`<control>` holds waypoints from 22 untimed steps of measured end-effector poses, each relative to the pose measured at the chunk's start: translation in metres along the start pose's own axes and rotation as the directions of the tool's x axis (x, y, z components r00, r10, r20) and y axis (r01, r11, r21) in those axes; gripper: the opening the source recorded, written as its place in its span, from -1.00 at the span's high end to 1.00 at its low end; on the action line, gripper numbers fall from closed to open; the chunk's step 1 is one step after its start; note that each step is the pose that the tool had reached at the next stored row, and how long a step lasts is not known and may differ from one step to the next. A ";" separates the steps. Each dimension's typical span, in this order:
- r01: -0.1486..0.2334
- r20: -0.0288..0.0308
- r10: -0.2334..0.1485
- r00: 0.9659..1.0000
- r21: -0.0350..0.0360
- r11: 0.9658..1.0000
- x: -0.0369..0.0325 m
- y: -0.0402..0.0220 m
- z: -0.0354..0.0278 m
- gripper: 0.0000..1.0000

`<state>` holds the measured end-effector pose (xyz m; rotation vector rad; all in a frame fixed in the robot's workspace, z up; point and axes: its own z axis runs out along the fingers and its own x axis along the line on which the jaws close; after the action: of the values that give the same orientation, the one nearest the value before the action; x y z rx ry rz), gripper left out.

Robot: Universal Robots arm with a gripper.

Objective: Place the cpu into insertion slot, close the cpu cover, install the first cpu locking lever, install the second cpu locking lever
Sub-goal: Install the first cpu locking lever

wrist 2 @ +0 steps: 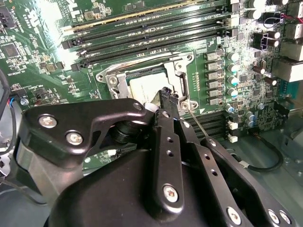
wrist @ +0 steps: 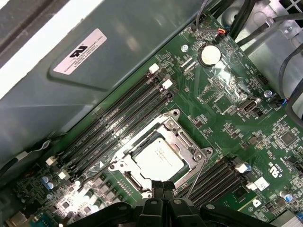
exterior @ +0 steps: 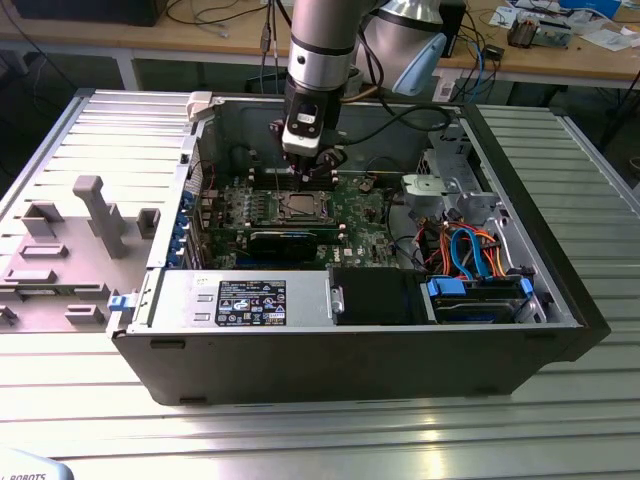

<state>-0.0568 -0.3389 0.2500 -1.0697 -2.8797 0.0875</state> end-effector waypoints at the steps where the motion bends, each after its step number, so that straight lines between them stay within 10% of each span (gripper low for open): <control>1: 0.001 0.000 -0.001 1.000 0.000 1.000 0.0000 0.0000 0.0000 0.79; 13: 0.022 0.002 -0.022 1.000 0.001 1.000 0.0000 0.0000 0.0000 0.79; 17: 0.110 0.008 -0.110 0.994 0.005 0.994 0.0000 0.0000 0.0000 0.79; 22: 0.120 0.009 -0.121 0.993 0.006 0.993 0.0000 0.0000 0.0000 0.79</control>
<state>-0.0568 -0.3389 0.2500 -0.8941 -2.9424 0.0939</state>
